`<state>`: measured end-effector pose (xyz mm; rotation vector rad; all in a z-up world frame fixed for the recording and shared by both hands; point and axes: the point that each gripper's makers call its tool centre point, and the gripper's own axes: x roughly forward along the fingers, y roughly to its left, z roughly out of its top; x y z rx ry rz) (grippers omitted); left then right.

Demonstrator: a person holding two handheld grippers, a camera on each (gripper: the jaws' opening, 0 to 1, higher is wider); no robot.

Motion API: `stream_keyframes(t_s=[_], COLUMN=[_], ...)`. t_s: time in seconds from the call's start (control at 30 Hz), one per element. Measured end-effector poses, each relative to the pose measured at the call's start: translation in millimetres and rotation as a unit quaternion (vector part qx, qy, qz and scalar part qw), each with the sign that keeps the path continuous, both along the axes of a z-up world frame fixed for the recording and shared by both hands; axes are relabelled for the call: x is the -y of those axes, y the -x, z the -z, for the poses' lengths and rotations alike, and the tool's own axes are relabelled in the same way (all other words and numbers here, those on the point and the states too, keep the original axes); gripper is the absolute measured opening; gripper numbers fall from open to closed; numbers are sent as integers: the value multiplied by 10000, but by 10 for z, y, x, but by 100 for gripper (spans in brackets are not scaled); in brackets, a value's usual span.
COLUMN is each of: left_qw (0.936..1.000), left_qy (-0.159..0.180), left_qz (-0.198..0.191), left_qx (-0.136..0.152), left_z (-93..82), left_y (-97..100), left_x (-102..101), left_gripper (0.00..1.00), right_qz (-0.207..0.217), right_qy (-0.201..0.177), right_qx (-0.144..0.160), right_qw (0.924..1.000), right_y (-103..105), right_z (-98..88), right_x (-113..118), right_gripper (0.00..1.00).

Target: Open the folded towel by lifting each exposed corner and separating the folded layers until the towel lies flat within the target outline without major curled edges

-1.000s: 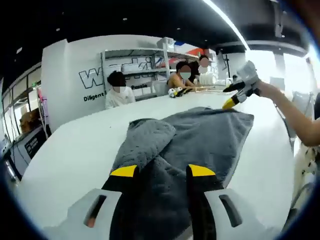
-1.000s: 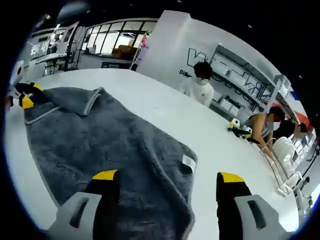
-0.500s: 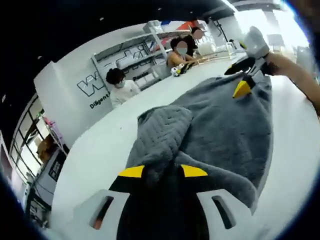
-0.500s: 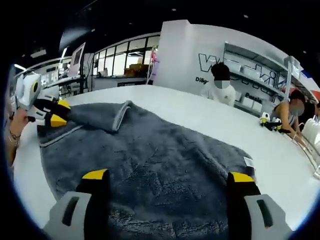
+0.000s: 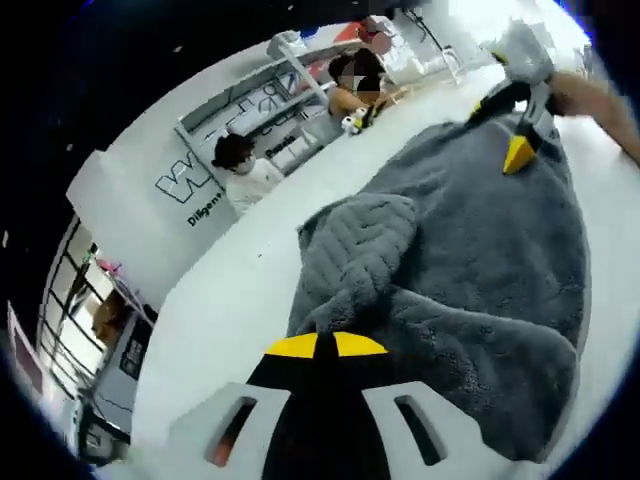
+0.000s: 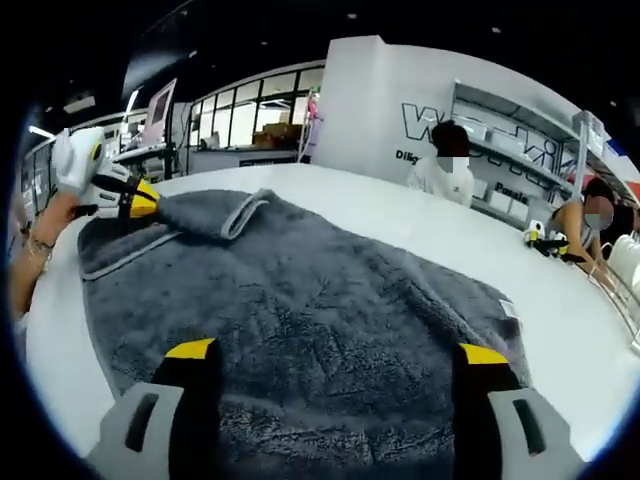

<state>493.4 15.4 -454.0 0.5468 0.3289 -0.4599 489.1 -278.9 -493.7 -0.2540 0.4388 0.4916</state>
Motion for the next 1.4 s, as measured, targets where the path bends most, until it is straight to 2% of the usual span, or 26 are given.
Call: stream_keyframes(t_s=[0.07, 0.13, 0.17, 0.2, 0.23, 0.27, 0.3, 0.33, 0.37, 0.5, 0.57, 0.73, 0.8, 0.83, 0.93, 1.0, 1.07, 1.13, 1.2, 1.27, 1.4], left_qw=[9975, 9926, 9881, 9786, 9615, 9521, 9547, 9617, 9651, 9584, 9614, 9632, 9654, 9674, 9699, 9738, 9723, 9653, 9632, 9651, 9692], left_qy=[692, 1152, 1464, 1969, 2648, 2924, 2813, 2549, 2380, 2569, 2366, 2222, 2083, 2001, 1979, 1993, 2191, 2466, 2517, 2387, 2135], left_qz=[-108, -320, -370, -384, -376, -510, -678, -820, -934, -1054, -1227, -1315, -1426, -1430, -1307, -902, -438, -57, 172, 290, 514], left_qx=[-122, -191, -293, -458, -638, -738, -694, -593, -560, -667, -683, -752, -659, -602, -546, -617, -692, -856, -925, -1036, -1114], left_z=[-61, -88, -91, -91, -110, -93, -53, -15, 23, 112, 188, 276, 264, 242, 163, 116, 61, 22, 11, 57, 135], left_y=[-80, -169, -201, -218, -248, -282, -320, -347, -358, -350, -340, -328, -330, -325, -274, -203, -128, -9, 79, 133, 205], left_x=[-109, -282, -339, -358, -387, -463, -579, -695, -779, -877, -958, -969, -997, -988, -871, -647, -390, -135, 40, 159, 340], left_gripper=[3, 3, 3, 3, 3, 3, 3, 3, 3, 3, 3, 5, 10, 17, 37, 45, 52, 59, 59, 58, 44], right_qz=[1, 16, 16, 11, 11, 14, 13, 11, 12, 27, 28, 27, 27, 30, 42, 34, 30, 23, 23, 22, 16], right_qy=[-27, -44, -56, -68, -76, -79, -81, -87, -107, -176, -172, -154, -157, -159, -142, -123, -108, -89, -70, -57, -63], right_qx=[-12, -15, -25, -33, -39, -39, -35, -36, -43, -81, -74, -57, -67, -72, -75, -67, -58, -51, -37, -30, -6], right_qw=[10000, 10000, 10000, 10000, 10000, 10000, 10000, 10000, 9999, 9998, 9998, 9999, 9999, 9998, 9999, 9999, 9999, 9999, 10000, 10000, 10000], right_y=[1, -12, -12, -15, -19, -22, -23, -26, -23, -23, -25, -16, -9, -7, 0, 9, 13, 19, 26, 28, 35], right_z=[4, 6, 12, 15, 18, 20, 22, 24, 27, 39, 37, 33, 34, 35, 31, 27, 23, 17, 8, 2, -16], right_x=[1, 5, 3, 0, -2, -3, -5, -6, -8, -5, -5, -6, -7, -5, 6, 3, 3, 3, 6, 9, 9], right_gripper=[98, 98, 97, 97, 97, 97, 97, 96, 96, 96, 96, 96, 96, 96, 97, 97, 97, 97, 97, 97, 97])
